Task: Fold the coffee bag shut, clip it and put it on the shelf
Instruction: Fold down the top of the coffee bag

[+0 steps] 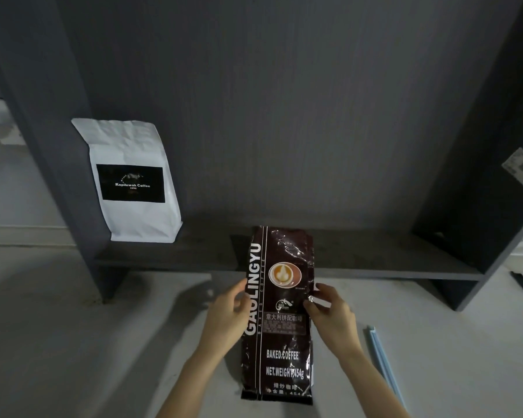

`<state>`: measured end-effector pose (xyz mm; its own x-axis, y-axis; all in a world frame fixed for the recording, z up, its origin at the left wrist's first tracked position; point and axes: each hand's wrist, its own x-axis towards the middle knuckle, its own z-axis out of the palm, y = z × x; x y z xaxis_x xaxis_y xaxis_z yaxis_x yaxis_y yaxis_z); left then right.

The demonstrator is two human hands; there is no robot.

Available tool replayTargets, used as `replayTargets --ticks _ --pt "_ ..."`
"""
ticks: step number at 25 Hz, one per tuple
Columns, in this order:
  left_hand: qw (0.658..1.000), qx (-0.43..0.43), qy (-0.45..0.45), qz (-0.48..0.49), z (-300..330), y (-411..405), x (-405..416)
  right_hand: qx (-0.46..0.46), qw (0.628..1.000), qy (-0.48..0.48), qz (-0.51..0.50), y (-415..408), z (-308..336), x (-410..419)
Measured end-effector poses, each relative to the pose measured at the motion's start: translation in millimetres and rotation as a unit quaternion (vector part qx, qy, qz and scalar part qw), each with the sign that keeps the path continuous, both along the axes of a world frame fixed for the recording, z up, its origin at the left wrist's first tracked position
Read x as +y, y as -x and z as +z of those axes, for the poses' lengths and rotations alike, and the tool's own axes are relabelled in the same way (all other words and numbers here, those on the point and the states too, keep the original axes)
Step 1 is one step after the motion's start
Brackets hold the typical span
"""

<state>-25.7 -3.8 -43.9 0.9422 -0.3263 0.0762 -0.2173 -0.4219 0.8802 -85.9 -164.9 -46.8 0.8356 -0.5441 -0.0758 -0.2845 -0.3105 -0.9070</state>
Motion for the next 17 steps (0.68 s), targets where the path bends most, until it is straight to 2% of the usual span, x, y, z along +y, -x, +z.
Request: replayTargets --ticks 4,8,11,17 --pt "0.999 -0.005 0.041 0.015 -0.7 11.9 11.4 -0.036 0.999 -0.002 -0.026 10.5 -0.9 10.9" --pt "0.997 -0.008 0.072 -0.022 -3.7 25.4 21.0 -0.065 0.996 0.019 -0.055 20.0 1.2 15.2" --pt "0.996 -0.007 0.082 -0.042 -5.7 26.9 27.2 -0.081 0.995 -0.012 -0.058 25.8 1.1 14.8" --pt "0.994 0.0 0.112 0.0 -9.2 32.6 18.5 -0.095 0.989 -0.087 -0.067 38.7 -0.7 10.9"
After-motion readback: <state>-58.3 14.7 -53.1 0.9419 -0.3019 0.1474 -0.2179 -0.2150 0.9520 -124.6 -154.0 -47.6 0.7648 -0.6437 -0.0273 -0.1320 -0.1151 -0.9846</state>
